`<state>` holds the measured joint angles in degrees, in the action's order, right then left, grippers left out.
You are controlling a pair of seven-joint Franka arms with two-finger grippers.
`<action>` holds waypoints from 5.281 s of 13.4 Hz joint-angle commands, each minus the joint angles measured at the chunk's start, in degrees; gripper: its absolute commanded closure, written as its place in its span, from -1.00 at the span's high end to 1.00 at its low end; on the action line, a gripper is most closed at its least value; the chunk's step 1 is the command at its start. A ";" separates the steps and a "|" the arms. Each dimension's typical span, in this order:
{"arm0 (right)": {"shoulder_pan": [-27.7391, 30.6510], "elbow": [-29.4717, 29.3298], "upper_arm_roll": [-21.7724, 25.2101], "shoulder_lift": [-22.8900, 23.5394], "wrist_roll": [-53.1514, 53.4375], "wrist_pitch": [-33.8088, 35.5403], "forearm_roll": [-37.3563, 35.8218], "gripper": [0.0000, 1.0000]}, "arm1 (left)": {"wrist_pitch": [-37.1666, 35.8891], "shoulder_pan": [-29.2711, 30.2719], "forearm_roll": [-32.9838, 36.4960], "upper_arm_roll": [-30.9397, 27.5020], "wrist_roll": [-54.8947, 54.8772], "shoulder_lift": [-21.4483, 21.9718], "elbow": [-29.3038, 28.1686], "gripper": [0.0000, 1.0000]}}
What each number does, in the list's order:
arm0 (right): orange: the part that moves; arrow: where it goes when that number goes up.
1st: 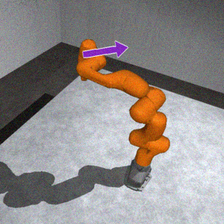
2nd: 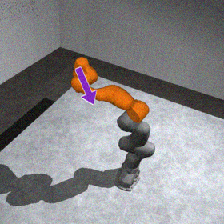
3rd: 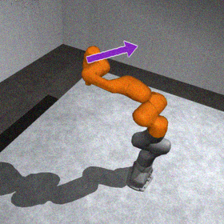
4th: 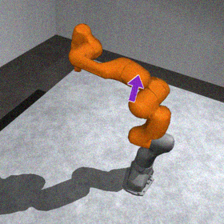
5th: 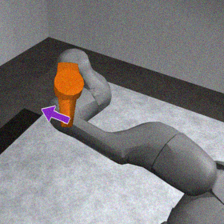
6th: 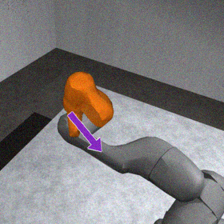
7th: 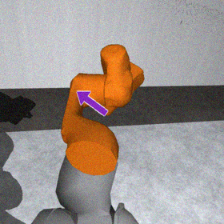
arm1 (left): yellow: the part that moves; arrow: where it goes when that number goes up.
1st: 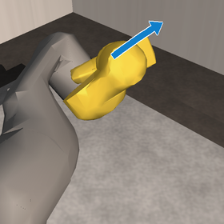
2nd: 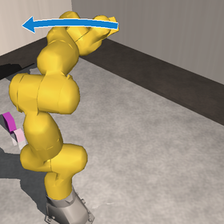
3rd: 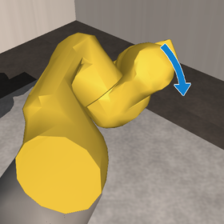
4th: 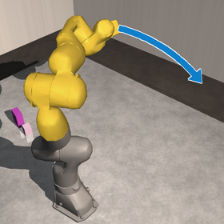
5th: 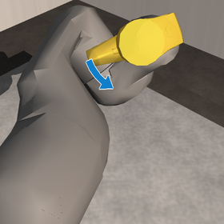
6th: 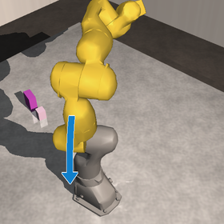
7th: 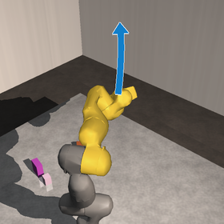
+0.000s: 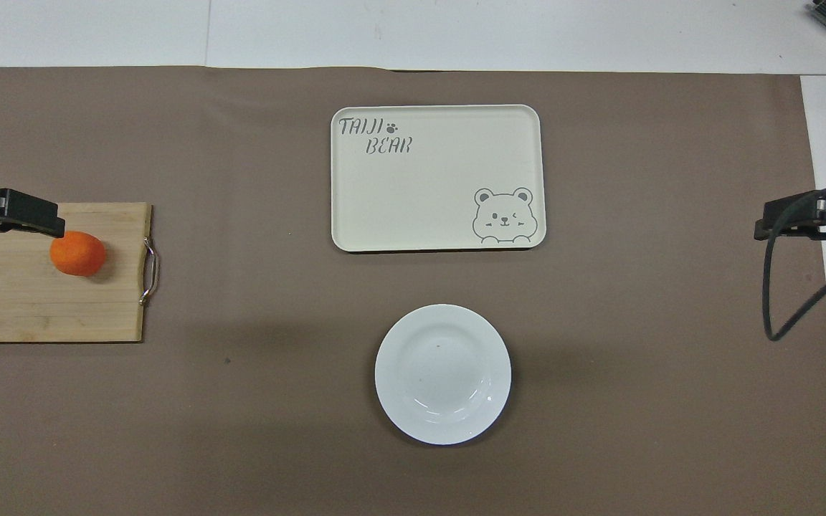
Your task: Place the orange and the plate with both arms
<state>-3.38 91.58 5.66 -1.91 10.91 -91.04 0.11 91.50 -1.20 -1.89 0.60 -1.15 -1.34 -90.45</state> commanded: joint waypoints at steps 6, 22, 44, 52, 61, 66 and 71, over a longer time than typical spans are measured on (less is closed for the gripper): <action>0.39 -0.09 -0.21 -0.46 0.96 0.34 0.24 1.00 | -0.45 -0.12 -0.66 -0.69 -0.34 0.46 -0.08 1.00; 0.39 -0.09 -0.21 -0.46 0.96 0.34 0.24 1.00 | -0.27 -0.03 -0.57 -0.77 -0.60 1.69 -2.18 1.00; 0.39 -0.09 -0.21 -0.46 1.05 0.34 0.24 1.00 | 16.42 8.41 -0.22 -0.77 -11.94 -4.63 -11.50 1.00; 0.39 -0.09 -0.21 -0.38 1.05 0.34 0.24 1.00 | 27.84 9.28 -0.05 -0.77 -18.26 -9.82 -17.38 1.00; 0.39 -0.09 -0.21 -0.38 1.05 0.34 0.24 1.00 | 41.20 10.16 -0.13 -0.77 -20.91 -13.17 -25.38 1.00; 0.39 -0.09 -0.21 -0.38 1.05 0.34 0.24 1.00 | 41.92 10.25 -0.13 -0.77 -20.91 -13.43 -25.92 1.00; 0.39 -0.09 -0.30 -0.38 1.05 0.34 0.24 1.00 | 41.22 10.60 -0.13 -0.77 -20.47 -13.52 -24.78 -1.00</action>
<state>-3.38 91.58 5.67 -1.91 10.91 -91.04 0.11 131.96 8.72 -1.87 -0.34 -21.12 -15.23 -115.11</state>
